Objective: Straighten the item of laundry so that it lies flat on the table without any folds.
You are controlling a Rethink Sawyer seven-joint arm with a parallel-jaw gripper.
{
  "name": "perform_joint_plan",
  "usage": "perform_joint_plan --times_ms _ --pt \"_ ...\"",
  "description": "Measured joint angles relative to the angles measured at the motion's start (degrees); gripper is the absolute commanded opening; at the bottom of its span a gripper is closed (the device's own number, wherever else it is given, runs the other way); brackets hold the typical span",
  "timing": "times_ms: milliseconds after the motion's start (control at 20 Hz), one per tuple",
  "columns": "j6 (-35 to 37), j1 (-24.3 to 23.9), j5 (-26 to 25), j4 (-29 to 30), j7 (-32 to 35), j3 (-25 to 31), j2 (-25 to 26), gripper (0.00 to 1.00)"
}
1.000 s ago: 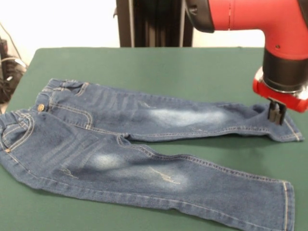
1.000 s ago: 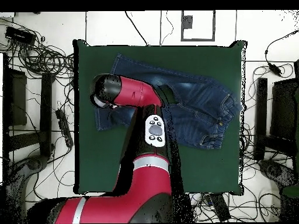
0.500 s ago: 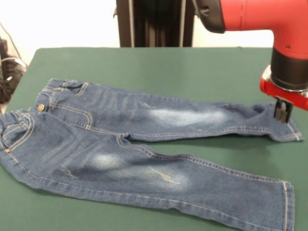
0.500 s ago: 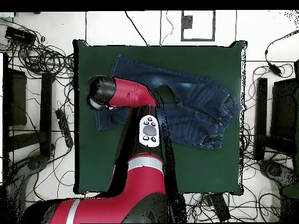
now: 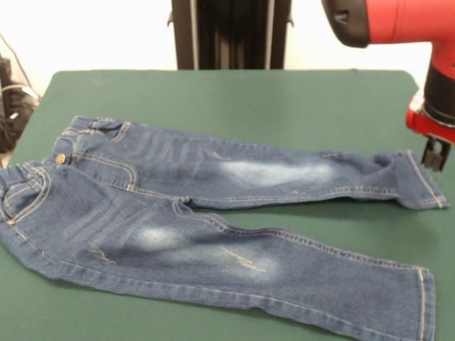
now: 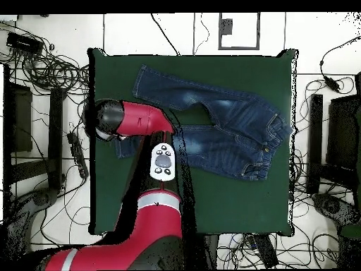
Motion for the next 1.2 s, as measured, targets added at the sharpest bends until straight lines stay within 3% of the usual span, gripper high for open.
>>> perform_joint_plan --times_ms 750,1200 --pt "-0.29 4.81 0.01 0.01 0.00 -6.72 2.45 0.00" --pt "-4.65 5.86 0.15 0.02 0.02 -9.50 4.48 0.00"
